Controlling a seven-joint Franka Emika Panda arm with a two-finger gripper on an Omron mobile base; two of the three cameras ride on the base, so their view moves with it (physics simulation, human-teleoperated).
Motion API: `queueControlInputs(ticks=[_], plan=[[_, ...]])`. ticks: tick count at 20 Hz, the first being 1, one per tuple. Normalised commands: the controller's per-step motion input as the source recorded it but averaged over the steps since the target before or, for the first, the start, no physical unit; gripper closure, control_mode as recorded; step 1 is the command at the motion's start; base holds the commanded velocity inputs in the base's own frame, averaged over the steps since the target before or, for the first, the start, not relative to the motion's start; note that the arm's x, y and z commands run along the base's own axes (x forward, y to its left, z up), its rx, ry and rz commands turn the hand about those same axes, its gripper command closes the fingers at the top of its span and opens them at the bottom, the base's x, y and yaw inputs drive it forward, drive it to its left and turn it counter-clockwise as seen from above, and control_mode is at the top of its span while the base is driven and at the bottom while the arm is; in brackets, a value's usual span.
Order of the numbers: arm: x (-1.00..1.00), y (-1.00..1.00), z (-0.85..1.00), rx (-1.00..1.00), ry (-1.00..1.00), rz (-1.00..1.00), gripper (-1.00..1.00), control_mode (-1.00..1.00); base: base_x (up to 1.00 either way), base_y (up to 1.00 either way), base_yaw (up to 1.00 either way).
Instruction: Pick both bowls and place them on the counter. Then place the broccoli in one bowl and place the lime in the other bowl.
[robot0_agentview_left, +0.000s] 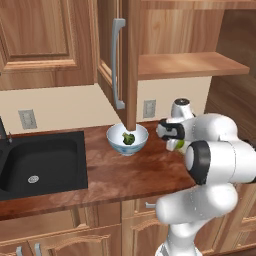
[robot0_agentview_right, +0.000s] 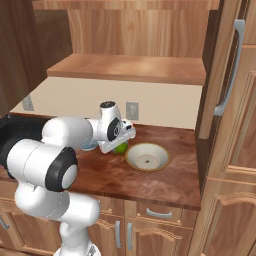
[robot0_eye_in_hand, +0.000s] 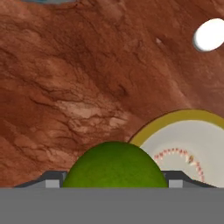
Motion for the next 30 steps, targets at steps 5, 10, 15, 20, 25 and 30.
queueControlInputs(ticks=[5,10,15,20,25,30], plan=[[-0.35,-0.6,0.07,0.0,-0.09,0.0,1.0,-1.0,0.0,0.0,0.0],[-0.18,-0.6,0.01,0.0,-0.13,0.0,1.0,-1.0,0.0,0.0,0.0],[0.03,-0.4,0.0,0.0,-0.04,0.0,1.0,-1.0,0.0,0.0,0.0],[0.14,-0.24,-0.07,0.0,0.0,0.0,1.0,-1.0,0.0,0.0,0.0],[0.06,-0.11,-0.04,0.0,0.0,0.0,1.0,-1.0,0.0,0.0,0.0],[0.0,-0.02,-0.07,0.03,0.0,0.0,1.0,-1.0,0.0,0.0,0.0]])
